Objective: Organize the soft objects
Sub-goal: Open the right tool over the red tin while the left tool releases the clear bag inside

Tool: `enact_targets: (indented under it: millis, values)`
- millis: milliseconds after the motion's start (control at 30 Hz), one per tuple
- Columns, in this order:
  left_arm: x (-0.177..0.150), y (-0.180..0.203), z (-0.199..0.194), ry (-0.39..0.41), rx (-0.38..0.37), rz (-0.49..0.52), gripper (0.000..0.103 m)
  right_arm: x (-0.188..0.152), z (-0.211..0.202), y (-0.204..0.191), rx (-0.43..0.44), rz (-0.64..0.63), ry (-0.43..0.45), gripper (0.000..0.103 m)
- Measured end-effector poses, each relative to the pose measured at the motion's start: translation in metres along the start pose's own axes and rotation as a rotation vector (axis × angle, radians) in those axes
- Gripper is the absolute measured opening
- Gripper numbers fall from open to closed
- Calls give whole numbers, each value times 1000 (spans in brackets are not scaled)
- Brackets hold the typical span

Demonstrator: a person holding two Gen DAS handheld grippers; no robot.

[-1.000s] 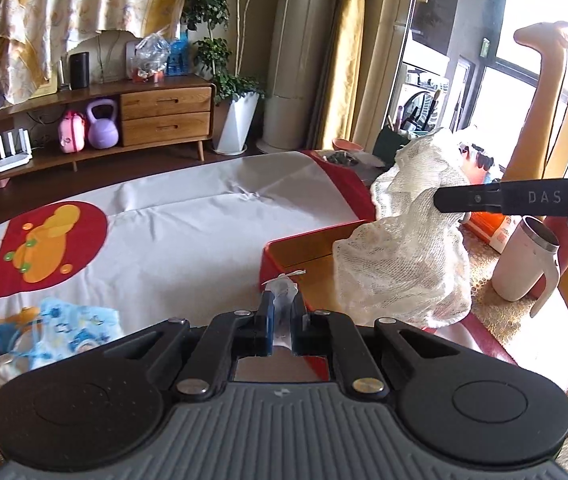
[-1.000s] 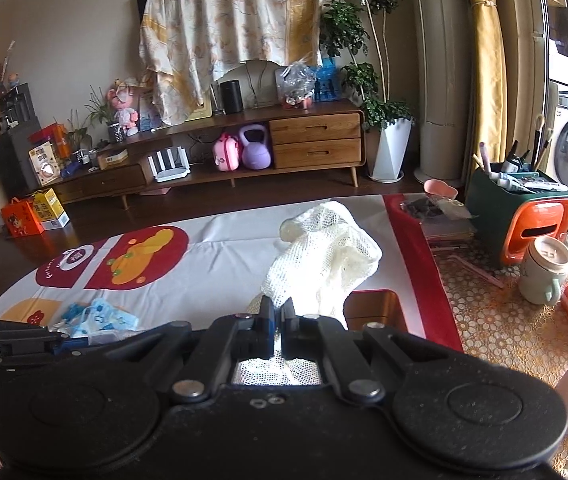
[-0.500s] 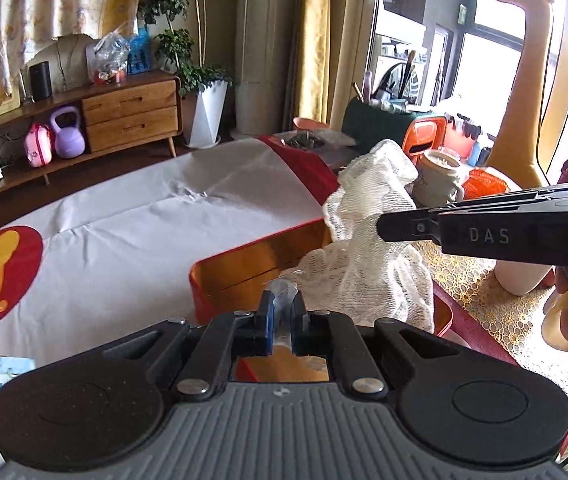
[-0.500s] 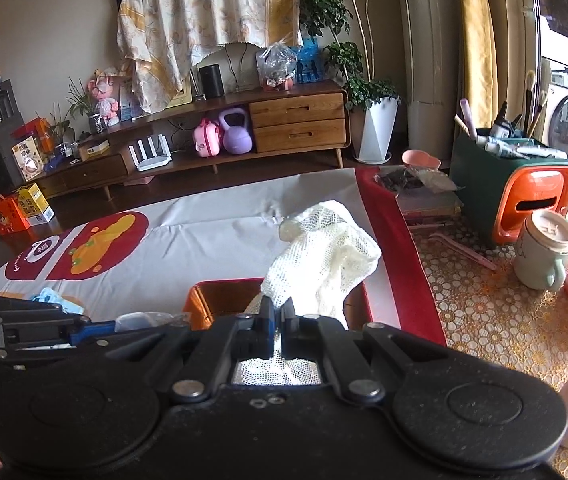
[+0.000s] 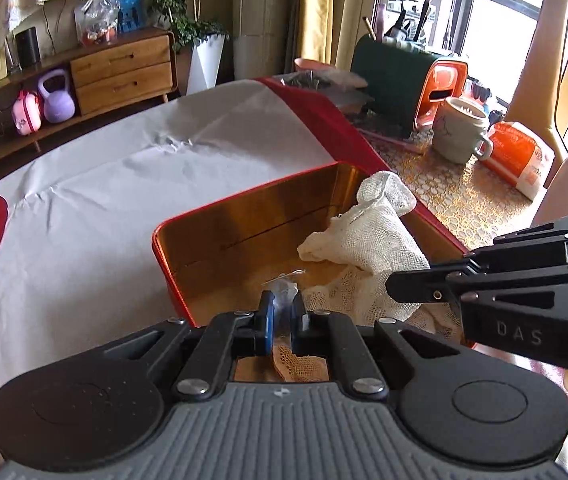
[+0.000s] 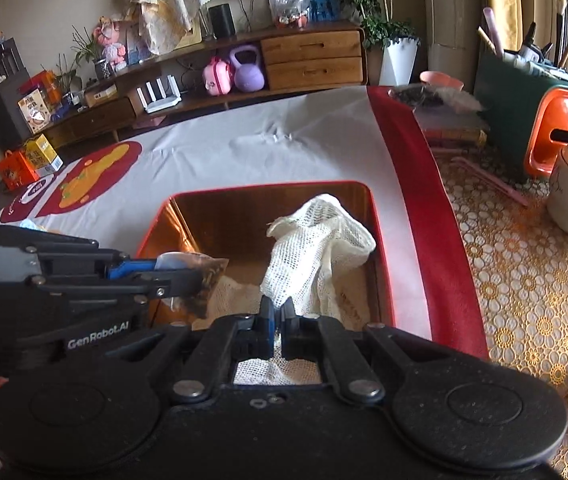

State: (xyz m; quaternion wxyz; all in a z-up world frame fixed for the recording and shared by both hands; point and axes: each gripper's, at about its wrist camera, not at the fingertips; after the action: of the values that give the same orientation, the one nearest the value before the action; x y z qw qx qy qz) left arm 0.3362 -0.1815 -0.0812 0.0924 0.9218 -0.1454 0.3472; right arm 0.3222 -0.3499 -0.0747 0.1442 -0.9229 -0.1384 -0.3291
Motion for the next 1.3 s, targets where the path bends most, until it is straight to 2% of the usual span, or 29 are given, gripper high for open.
enact_targets:
  millis: [267,467,700,767,867,1033,1300]
  values:
    - [-2,1,23,-62,-15,4,8,-6,13,4,-8,5,-35,4]
    - [-3,5,32,-77,2,28,8,-10,13,5,-9,8,-37,15]
    - [-3,7,31,-88,22,40,9,-11,9,5,-16,12,-33,20]
    - [-3,9,31,-94,40,52,10,-12,7,4,-18,11,-31,24]
    - [-5,12,29,-93,41,69,12,-13,3,4,-21,13,-29,28]
    - [-4,14,24,-85,61,74,30,-16,-5,5,-20,20,-20,33]
    - [-3,14,4,-44,56,64,30,-18,-20,-1,-32,25,2,42]
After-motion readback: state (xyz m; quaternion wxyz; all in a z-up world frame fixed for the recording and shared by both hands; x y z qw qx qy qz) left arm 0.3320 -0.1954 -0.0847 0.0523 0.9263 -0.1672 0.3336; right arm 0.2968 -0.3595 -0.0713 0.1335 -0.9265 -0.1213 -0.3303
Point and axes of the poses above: each gripper's, at about its wrist camera, not at the fingertips, and z roughly the way its jaws point, y to its right, x to its top, and after that the axes turned 2 degrees about -y, right-handed
